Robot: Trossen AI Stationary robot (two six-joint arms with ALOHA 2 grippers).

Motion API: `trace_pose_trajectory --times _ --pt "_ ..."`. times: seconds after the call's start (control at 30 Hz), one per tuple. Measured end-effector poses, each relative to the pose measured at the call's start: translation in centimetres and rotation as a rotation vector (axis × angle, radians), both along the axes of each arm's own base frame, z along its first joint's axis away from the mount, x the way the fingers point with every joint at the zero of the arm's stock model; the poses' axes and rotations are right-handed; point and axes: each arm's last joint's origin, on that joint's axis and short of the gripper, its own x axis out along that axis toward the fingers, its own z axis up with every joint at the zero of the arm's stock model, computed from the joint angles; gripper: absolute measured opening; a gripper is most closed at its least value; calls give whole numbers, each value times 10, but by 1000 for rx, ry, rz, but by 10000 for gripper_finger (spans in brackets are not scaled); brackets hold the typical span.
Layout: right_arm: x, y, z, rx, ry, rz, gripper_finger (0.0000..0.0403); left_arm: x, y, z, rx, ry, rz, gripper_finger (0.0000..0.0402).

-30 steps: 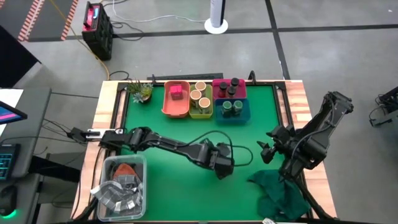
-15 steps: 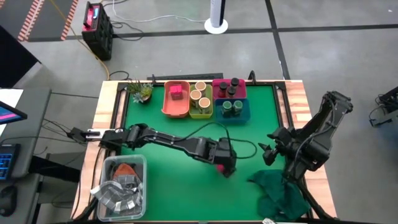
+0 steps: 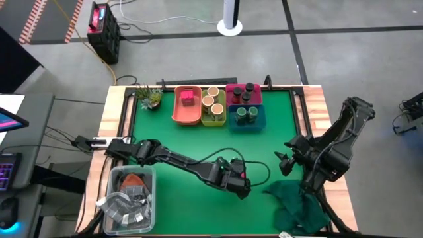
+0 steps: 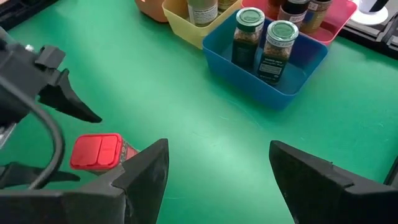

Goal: Sort spices by type
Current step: Put the red seasoning can into the orange bin

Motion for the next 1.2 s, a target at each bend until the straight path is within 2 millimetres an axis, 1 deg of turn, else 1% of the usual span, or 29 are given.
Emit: trace_pose_trajectory --times 0.13,0.17,0.23,0.27,0.37,0.43,0.53,0.6,0.77,0.87,0.93,1.03,1.1,1.2 --pt "0 0 0 0 0 0 301 6 -4 -15 45 10 -34 357" --pt "0 0 0 0 0 0 301 8 -4 -24 55 30 -42 357" --pt "0 0 0 4 -3 0 301 10 -3 -32 50 48 -46 357" --pt "0 1 0 5 -4 0 301 12 -1 -40 48 72 -47 357" --pt "1 1 0 14 -10 0 301 16 1 -47 14 74 -48 355" --pt "1 2 0 16 -11 1 301 17 3 -45 9 58 -44 346" --pt "1 2 0 19 -14 1 301 18 7 -41 4 45 -37 319" --pt "1 2 0 20 -14 1 301 19 11 -43 -2 63 -34 296" --pt "1 1 0 12 -8 4 301 22 25 -45 -91 104 -53 228" --pt "0 1 0 3 0 5 301 21 32 -44 -81 133 -65 190" --pt "0 0 0 1 2 5 301 18 37 -42 -63 170 -81 189" --pt "0 0 0 0 8 6 301 12 51 -34 -15 248 -99 189" --pt "0 0 -1 3 14 6 301 4 62 -22 42 300 -109 189" --pt "0 0 -3 6 27 5 301 -9 81 2 139 354 -100 198"
